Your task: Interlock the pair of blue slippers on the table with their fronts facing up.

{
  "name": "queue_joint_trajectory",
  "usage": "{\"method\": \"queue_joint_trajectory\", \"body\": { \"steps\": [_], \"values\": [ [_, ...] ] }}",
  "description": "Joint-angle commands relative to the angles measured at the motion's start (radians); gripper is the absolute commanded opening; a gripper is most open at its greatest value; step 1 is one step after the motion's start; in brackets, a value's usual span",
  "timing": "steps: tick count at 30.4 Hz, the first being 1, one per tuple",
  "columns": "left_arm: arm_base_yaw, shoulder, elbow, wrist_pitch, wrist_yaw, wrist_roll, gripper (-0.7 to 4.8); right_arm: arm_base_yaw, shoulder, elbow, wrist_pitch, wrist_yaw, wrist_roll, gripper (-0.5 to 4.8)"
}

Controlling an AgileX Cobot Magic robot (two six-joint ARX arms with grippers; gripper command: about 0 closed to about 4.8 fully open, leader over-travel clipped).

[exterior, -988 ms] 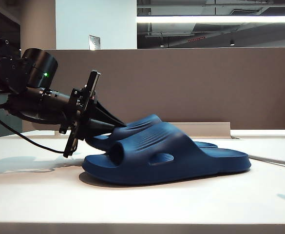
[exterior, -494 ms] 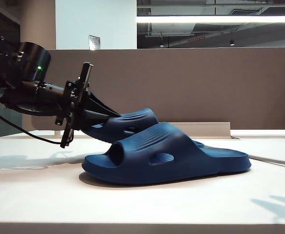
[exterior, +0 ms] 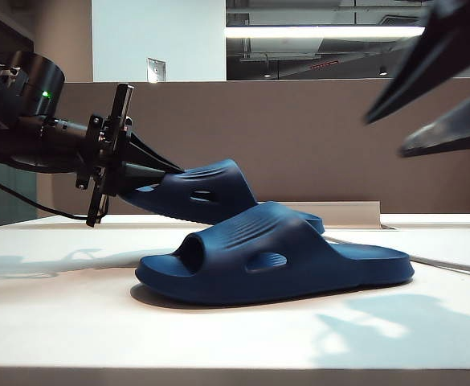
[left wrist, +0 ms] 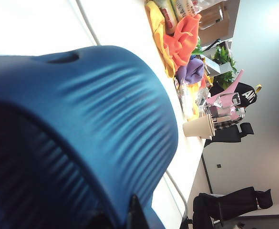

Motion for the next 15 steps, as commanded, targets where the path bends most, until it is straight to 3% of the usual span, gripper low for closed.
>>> {"method": "queue_joint_trajectory", "body": {
  "steps": [1,5,9,15],
  "values": [
    [0.0,-0.007,0.003,0.006,0.014,0.021,-0.06,0.08,0.127,0.062,0.089,0.056,-0.007,2.12],
    [0.001,-0.007,0.003,0.003,0.015,0.023,-0.06,0.148,0.27,0.128,0.152,0.114,-0.029,2.12],
    [0.001,-0.007,0.003,0.002,0.022,0.029,-0.06,0.155,0.369,0.18,0.151,0.108,-0.039,2.12],
    [0.016,-0.007,0.003,0.0,0.018,0.046,-0.06,0.206,0.455,0.217,0.138,0.224,-0.078,2.12]
  ]
}}
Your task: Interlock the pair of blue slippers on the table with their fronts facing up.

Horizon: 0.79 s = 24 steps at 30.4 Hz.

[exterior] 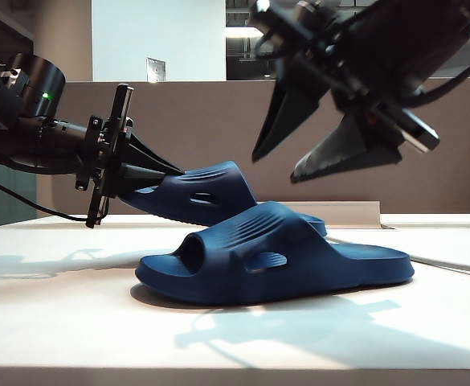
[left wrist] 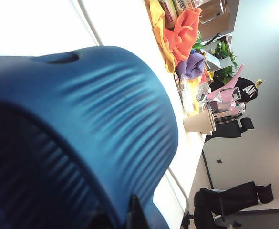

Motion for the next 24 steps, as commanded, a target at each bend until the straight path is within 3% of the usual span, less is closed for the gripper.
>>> {"method": "queue_joint_trajectory", "body": {
  "steps": [1,13,19,24],
  "values": [
    [0.024,-0.007,0.003,0.014,0.007,0.019,-0.06,0.034,0.03,0.026,0.0,0.066,-0.054,2.12],
    [0.061,-0.007,0.003,0.007,0.014,0.026,-0.06,0.192,0.065,0.138,-0.124,0.363,-0.225,2.17],
    [0.062,-0.007,0.003,0.006,0.02,0.026,-0.06,0.268,0.191,0.212,-0.152,0.435,-0.27,2.26],
    [0.062,-0.007,0.003,0.006,0.029,0.026,-0.06,0.315,0.312,0.261,-0.167,0.575,-0.309,2.44]
  ]
}}
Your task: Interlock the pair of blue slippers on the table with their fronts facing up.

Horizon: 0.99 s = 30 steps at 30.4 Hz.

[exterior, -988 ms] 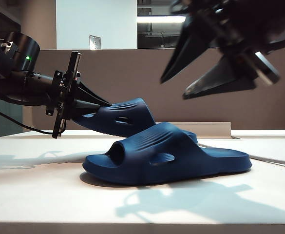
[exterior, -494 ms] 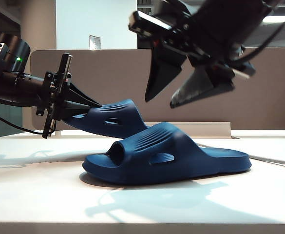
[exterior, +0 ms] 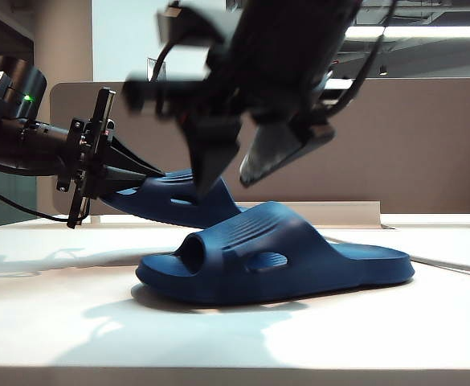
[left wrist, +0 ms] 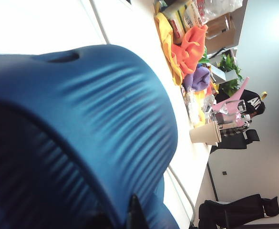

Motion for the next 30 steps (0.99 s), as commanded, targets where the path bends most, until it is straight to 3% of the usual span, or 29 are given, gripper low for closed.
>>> {"method": "queue_joint_trajectory", "body": {
  "steps": [1,7,20,27,30],
  "values": [
    [0.001,-0.007,0.003,0.017,0.016,0.008,-0.06,0.022,0.062,0.035,-0.007,0.109,-0.042,2.47],
    [0.001,-0.007,0.003,0.017,0.016,0.008,-0.06,0.038,0.127,0.06,-0.002,0.217,-0.064,2.55],
    [0.004,-0.007,0.003,0.018,0.016,0.008,-0.06,0.039,0.145,0.073,0.069,0.213,-0.108,2.71],
    [0.004,-0.007,0.003,0.017,0.017,0.008,-0.06,0.041,0.27,0.205,-0.049,0.227,-0.123,2.76],
    [0.004,-0.007,0.003,0.017,0.028,0.008,-0.06,0.048,0.319,0.248,-0.103,0.307,-0.124,2.75]
  ]
}}
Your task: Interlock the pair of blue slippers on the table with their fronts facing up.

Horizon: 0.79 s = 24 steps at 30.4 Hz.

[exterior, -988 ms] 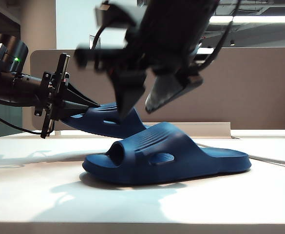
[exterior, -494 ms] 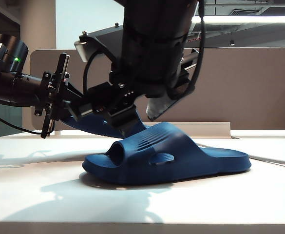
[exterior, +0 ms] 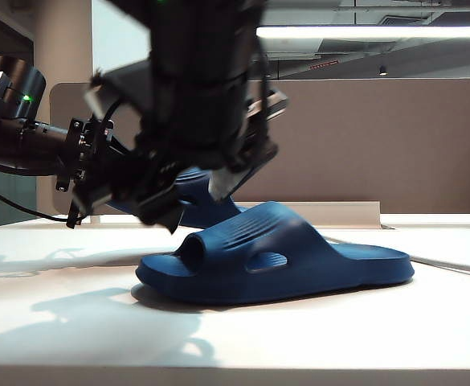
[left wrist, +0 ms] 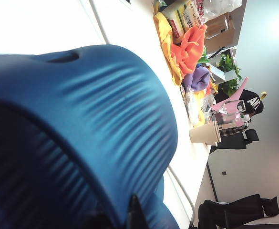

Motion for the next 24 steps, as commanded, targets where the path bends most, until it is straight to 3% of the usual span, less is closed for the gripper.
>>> {"method": "queue_joint_trajectory", "body": {
  "steps": [1,24],
  "values": [
    [0.001,-0.007,0.003,0.018,0.03,0.007,-0.06,0.012,0.038,0.035,-0.058,0.097,-0.007,2.76],
    [0.001,-0.007,0.003,0.017,0.056,0.008,-0.06,0.008,0.124,0.038,-0.064,0.154,-0.006,2.75]
  ]
}}
